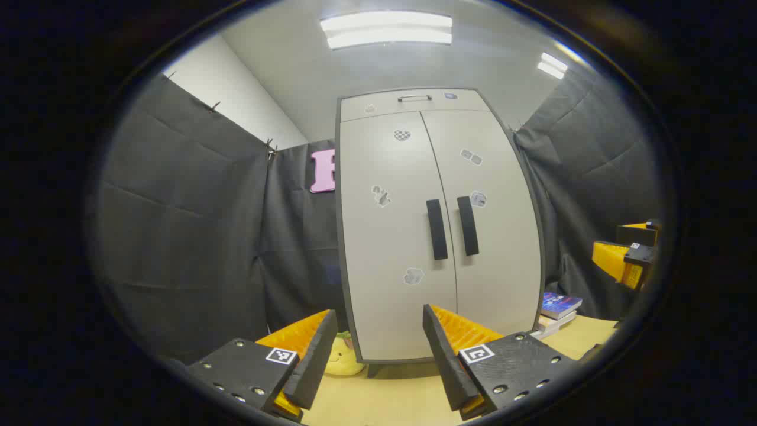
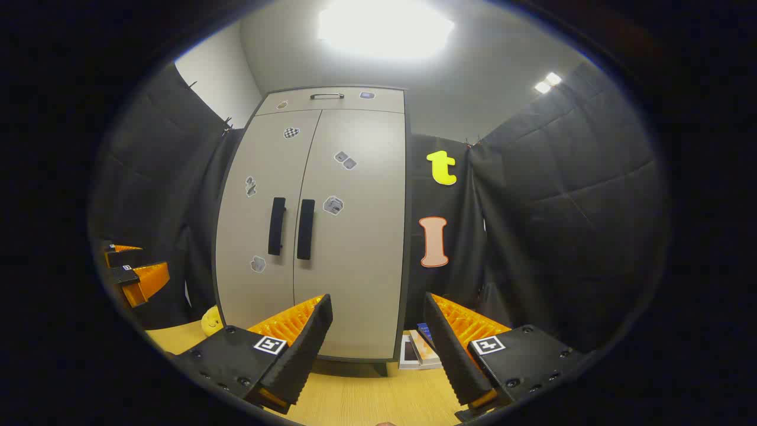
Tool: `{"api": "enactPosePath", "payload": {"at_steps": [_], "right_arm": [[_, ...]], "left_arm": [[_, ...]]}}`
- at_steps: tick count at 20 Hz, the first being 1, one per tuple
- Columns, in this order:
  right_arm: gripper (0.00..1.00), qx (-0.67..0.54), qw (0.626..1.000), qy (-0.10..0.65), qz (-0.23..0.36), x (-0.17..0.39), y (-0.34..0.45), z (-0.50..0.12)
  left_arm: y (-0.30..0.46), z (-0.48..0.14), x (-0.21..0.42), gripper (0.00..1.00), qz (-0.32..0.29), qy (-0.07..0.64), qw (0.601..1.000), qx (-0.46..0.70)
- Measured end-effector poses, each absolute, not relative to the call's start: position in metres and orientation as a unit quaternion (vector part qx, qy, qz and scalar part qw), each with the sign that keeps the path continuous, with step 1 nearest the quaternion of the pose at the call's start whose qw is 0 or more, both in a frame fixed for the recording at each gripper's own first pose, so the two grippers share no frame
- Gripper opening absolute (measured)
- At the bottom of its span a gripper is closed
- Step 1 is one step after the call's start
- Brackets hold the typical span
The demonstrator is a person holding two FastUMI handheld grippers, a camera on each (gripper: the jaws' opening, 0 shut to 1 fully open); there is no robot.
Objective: Open the right door of the double-door shoe cabinet with the right hand, and open the left door with the left hand.
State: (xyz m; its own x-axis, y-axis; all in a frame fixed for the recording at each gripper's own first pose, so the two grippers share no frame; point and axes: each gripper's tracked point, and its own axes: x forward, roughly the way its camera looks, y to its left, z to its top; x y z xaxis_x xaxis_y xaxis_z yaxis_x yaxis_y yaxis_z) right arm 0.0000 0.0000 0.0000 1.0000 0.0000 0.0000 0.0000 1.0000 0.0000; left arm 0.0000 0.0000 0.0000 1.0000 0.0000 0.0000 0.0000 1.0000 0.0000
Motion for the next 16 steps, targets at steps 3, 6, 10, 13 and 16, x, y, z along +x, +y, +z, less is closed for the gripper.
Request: {"api": "enactPosePath", "payload": {"at_steps": [3, 6, 10, 13, 16], "right_arm": [[0.97, -0.001, 1.0, -0.001, 0.004, 0.0018, 0.0024, 0.0011], [0.97, 0.0, 1.0, 0.0, 0.009, 0.0024, 0.0046, 0.0002], [0.97, 0.006, 1.0, 0.003, 0.013, 0.0026, 0.0071, -0.001], [0.97, 0.006, 1.0, -0.002, 0.013, 0.0017, 0.0079, 0.0021], [0.97, 0.006, 1.0, -0.002, 0.015, 0.002, 0.0095, 0.0016]], "left_arm": [[0.0016, -0.0039, -0.001, 0.84, 0.003, 0.004, 1.0, 0.0], [0.0036, -0.0058, -0.0012, 0.84, 0.007, 0.007, 1.0, -0.001], [0.004, -0.0039, -0.0019, 0.84, 0.007, 0.004, 1.0, 0.001], [0.004, -0.0026, -0.0024, 0.84, 0.008, 0.003, 1.0, 0.001], [0.0049, -0.0018, -0.0021, 0.84, 0.009, 0.0, 1.0, 0.001]]}}
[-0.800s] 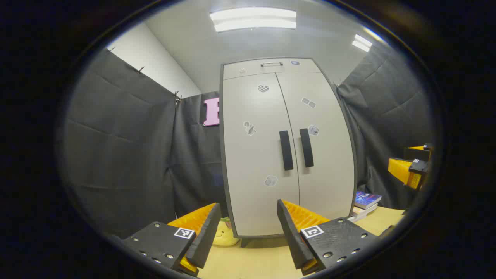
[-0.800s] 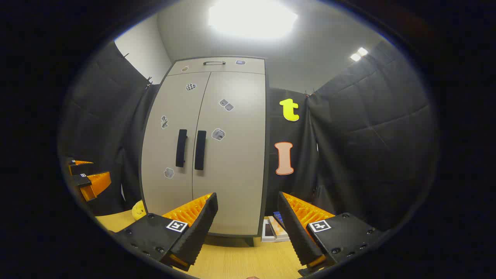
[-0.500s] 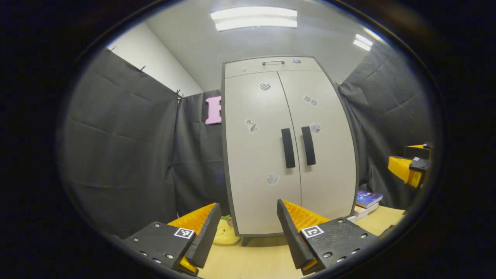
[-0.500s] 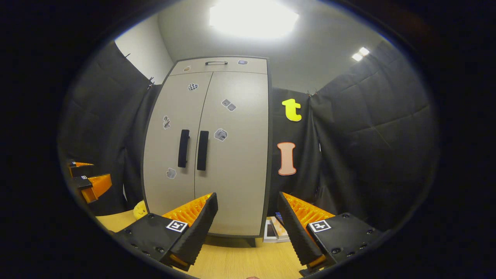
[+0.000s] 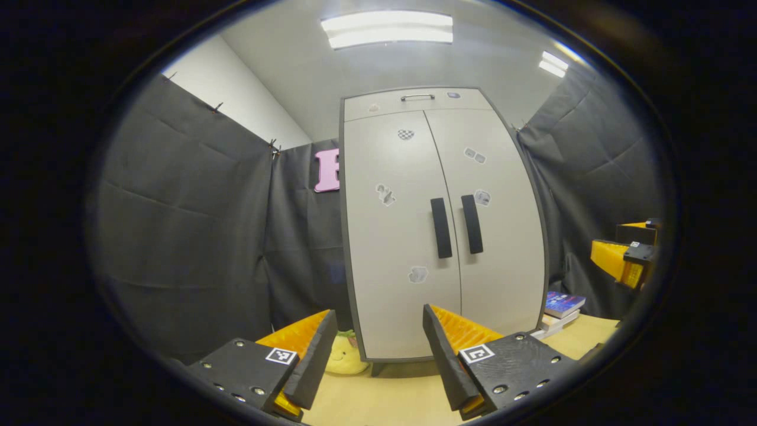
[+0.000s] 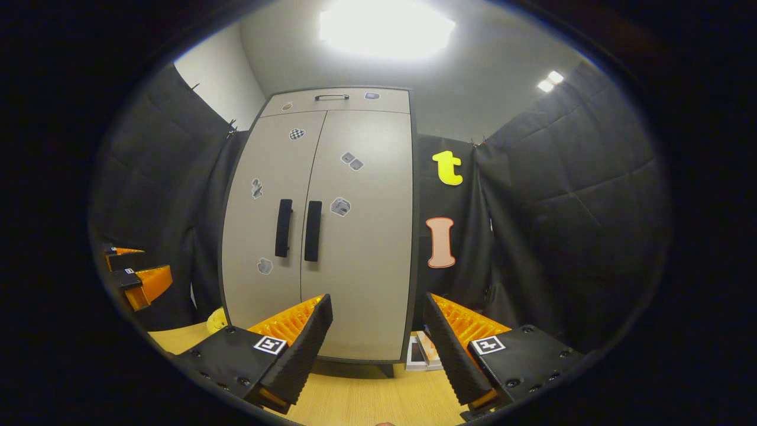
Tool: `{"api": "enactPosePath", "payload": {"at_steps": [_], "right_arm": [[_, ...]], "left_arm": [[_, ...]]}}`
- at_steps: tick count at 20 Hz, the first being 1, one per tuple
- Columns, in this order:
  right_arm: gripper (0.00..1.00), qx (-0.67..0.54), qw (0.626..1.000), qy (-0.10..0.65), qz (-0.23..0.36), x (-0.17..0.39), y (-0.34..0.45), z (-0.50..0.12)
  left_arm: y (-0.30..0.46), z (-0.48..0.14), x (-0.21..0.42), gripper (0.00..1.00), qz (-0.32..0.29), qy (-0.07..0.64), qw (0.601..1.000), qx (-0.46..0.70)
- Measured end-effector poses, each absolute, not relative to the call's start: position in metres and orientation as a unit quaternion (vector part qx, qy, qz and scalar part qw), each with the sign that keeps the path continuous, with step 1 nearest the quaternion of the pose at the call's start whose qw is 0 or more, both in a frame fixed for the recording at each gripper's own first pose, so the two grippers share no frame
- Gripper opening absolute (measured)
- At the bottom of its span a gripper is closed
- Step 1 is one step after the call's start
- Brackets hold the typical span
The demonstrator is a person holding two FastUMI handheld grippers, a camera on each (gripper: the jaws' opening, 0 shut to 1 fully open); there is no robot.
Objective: Open the right door of the double-door shoe cabinet with the right hand, and open the left door with the left hand.
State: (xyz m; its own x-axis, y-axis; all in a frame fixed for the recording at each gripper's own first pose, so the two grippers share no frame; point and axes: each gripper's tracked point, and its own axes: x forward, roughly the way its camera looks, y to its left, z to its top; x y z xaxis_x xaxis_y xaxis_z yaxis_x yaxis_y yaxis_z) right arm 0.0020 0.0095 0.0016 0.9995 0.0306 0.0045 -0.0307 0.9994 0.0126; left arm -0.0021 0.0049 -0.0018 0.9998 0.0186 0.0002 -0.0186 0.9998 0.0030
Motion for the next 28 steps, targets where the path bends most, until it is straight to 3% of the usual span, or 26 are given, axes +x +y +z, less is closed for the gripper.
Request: {"api": "enactPosePath", "payload": {"at_steps": [10, 28], "right_arm": [[0.97, 0.009, 0.999, -0.011, 0.042, 0.018, 0.031, 0.018], [0.97, 0.009, 0.995, -0.033, 0.089, 0.121, 0.095, 0.065]], "left_arm": [[0.022, -0.006, -0.013, 0.84, 0.027, 0.004, 1.0, 0.001], [0.09, -0.019, -0.052, 0.84, 0.109, 0.027, 0.994, 0.012]]}}
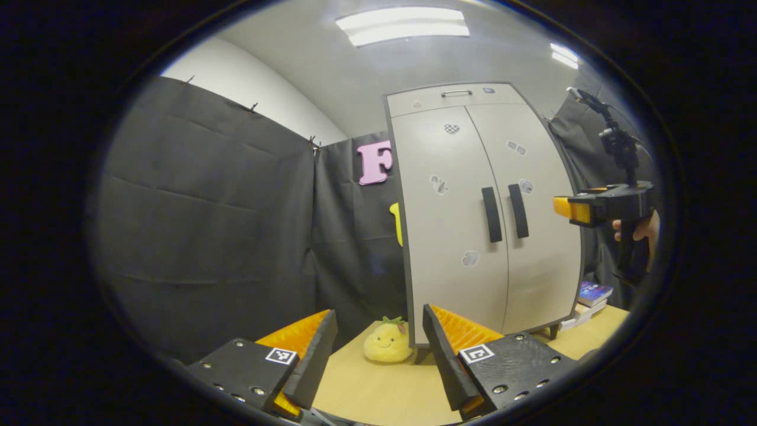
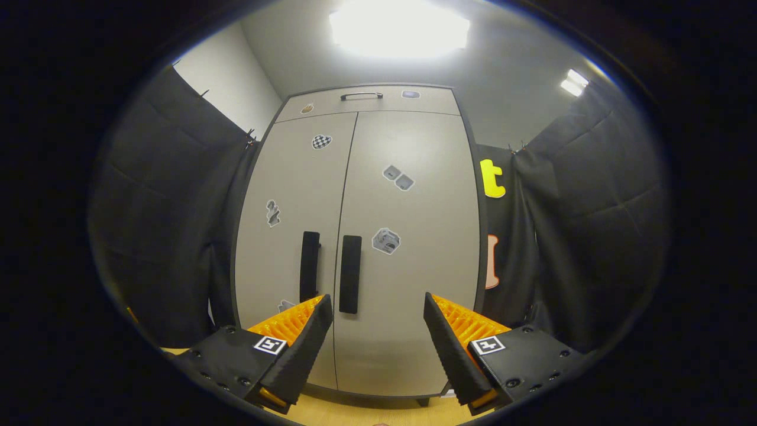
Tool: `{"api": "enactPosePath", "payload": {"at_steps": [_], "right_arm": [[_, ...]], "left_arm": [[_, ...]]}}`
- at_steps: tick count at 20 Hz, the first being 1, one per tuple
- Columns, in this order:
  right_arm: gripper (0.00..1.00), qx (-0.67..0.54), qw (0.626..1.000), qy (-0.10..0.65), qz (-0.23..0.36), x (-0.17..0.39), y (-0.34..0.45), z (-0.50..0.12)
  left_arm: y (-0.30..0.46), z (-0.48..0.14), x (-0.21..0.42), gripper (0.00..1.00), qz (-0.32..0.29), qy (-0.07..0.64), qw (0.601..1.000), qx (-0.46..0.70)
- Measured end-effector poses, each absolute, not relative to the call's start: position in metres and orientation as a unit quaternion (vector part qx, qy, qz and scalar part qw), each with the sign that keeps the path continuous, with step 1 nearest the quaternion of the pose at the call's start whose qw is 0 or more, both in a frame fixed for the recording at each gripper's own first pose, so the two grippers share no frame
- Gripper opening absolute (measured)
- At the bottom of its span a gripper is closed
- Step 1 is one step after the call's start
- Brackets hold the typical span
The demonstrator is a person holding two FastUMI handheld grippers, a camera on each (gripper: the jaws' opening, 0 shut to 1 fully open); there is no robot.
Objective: Open the right door of the double-door shoe cabinet with the right hand, and open the left door with the left hand.
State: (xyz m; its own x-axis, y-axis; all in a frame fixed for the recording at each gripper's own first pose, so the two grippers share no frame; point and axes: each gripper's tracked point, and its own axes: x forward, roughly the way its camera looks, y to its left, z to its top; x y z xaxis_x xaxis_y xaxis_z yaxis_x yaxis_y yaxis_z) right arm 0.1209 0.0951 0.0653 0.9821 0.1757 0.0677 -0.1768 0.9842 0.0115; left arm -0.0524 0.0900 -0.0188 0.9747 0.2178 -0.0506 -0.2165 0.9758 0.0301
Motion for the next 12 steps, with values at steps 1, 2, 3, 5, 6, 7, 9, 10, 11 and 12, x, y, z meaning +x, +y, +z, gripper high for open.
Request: {"api": "enactPosePath", "payload": {"at_steps": [1, 2, 3, 5, 6, 7, 9, 10, 11, 12], "right_arm": [[0.96, 0.007, 0.995, -0.035, 0.089, 0.128, 0.099, 0.068], [0.97, 0.005, 0.996, -0.037, 0.083, 0.134, 0.099, 0.07], [0.97, 0.005, 0.996, -0.039, 0.079, 0.139, 0.1, 0.073], [0.97, 0.016, 0.996, -0.04, 0.083, 0.151, 0.108, 0.079], [0.97, 0.022, 0.995, -0.04, 0.086, 0.156, 0.112, 0.082], [0.97, 0.026, 0.995, -0.038, 0.09, 0.163, 0.117, 0.083], [0.97, 0.029, 0.994, -0.025, 0.098, 0.176, 0.128, 0.08], [0.97, 0.029, 0.994, -0.021, 0.1, 0.181, 0.133, 0.079], [0.97, 0.027, 0.994, -0.021, 0.101, 0.187, 0.138, 0.08], [0.97, 0.024, 0.995, -0.02, 0.099, 0.194, 0.142, 0.079]], "left_arm": [[0.092, -0.018, -0.056, 0.84, 0.113, 0.028, 0.993, 0.012], [0.095, -0.019, -0.057, 0.84, 0.116, 0.029, 0.993, 0.013], [0.098, -0.019, -0.06, 0.84, 0.119, 0.03, 0.992, 0.014], [0.103, -0.018, -0.065, 0.84, 0.125, 0.031, 0.992, 0.015], [0.106, -0.018, -0.066, 0.84, 0.128, 0.03, 0.991, 0.015], [0.109, -0.017, -0.069, 0.84, 0.131, 0.03, 0.991, 0.015], [0.113, -0.016, -0.072, 0.84, 0.136, 0.028, 0.99, 0.016], [0.115, -0.016, -0.073, 0.84, 0.138, 0.028, 0.99, 0.016], [0.117, -0.017, -0.074, 0.84, 0.14, 0.028, 0.99, 0.016], [0.119, -0.017, -0.076, 0.84, 0.142, 0.028, 0.989, 0.016]]}}
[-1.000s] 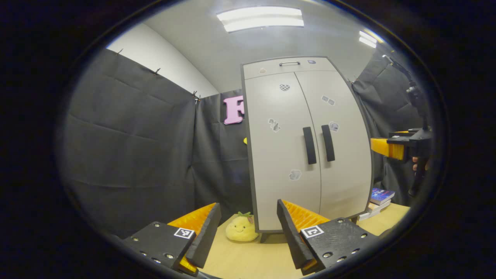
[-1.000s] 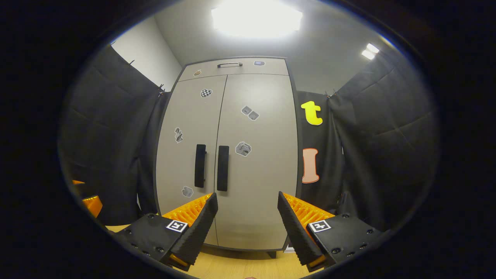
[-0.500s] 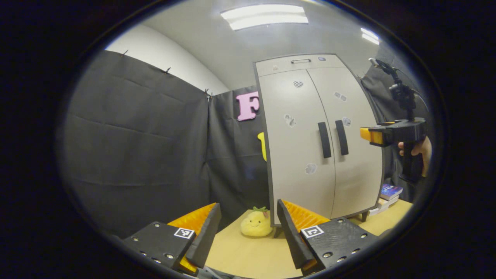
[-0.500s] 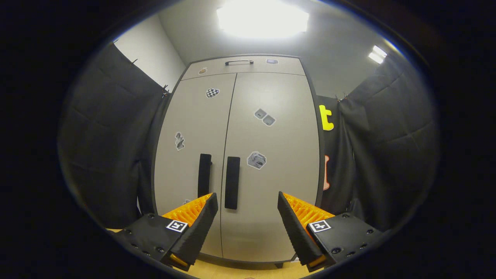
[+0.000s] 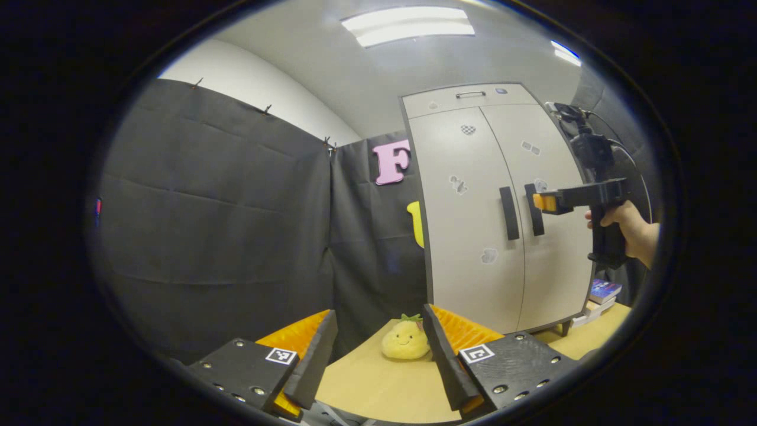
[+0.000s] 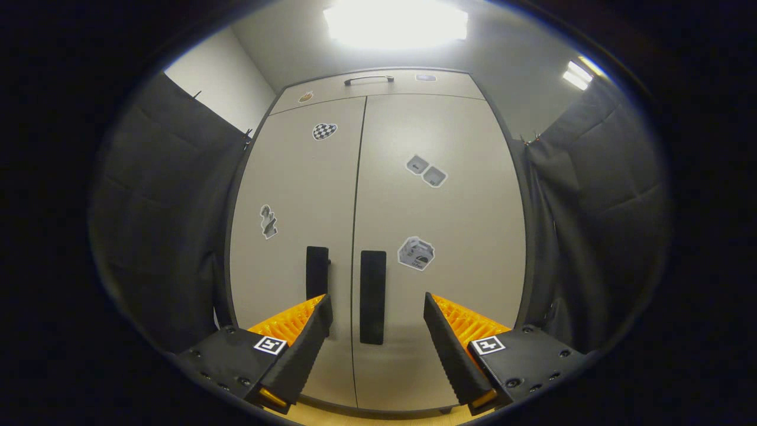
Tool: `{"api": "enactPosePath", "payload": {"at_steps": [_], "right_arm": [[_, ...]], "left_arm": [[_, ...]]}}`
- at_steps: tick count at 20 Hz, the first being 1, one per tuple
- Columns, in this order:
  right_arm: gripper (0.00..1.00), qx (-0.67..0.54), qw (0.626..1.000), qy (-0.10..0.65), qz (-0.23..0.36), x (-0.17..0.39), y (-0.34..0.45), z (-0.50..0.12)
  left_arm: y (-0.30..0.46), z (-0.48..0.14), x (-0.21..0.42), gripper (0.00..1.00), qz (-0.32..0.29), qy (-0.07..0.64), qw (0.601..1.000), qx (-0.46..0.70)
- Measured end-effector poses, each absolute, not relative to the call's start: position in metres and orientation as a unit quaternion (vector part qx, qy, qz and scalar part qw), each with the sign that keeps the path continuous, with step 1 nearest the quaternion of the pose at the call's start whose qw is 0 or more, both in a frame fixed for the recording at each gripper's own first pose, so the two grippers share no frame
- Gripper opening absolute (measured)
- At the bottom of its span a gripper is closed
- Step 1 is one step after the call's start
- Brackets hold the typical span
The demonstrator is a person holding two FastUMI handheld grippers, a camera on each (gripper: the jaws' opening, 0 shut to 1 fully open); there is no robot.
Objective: Open the right door of the double-door shoe cabinet with the right hand, and open the left door with the left hand.
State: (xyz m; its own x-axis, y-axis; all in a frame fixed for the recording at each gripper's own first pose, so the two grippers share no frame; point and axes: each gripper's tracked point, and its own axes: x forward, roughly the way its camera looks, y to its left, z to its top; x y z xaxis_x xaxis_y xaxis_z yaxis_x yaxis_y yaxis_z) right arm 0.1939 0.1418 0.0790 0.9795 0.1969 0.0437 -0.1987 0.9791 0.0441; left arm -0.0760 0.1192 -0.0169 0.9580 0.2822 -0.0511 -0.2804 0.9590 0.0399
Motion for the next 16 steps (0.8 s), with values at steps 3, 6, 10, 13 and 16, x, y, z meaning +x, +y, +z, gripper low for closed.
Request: {"api": "enactPosePath", "payload": {"at_steps": [3, 6, 10, 13, 16], "right_arm": [[0.97, 0.031, 0.995, -0.013, 0.097, 0.213, 0.153, 0.078], [0.98, 0.039, 0.996, 0.008, 0.085, 0.236, 0.154, 0.071], [0.92, 0.049, 0.995, 0.031, 0.078, 0.255, 0.156, 0.063], [0.75, 0.058, 0.994, 0.05, 0.081, 0.259, 0.16, 0.056], [0.76, 0.061, 0.991, 0.077, 0.093, 0.264, 0.165, 0.045]], "left_arm": [[0.126, -0.019, -0.081, 0.84, 0.15, 0.032, 0.988, 0.015], [0.133, -0.022, -0.087, 0.84, 0.159, 0.037, 0.987, 0.013], [0.142, -0.025, -0.095, 0.84, 0.171, 0.038, 0.985, 0.009], [0.148, -0.027, -0.094, 0.84, 0.176, 0.041, 0.984, 0.006], [0.153, -0.024, -0.096, 0.84, 0.18, 0.034, 0.983, 0.003]]}}
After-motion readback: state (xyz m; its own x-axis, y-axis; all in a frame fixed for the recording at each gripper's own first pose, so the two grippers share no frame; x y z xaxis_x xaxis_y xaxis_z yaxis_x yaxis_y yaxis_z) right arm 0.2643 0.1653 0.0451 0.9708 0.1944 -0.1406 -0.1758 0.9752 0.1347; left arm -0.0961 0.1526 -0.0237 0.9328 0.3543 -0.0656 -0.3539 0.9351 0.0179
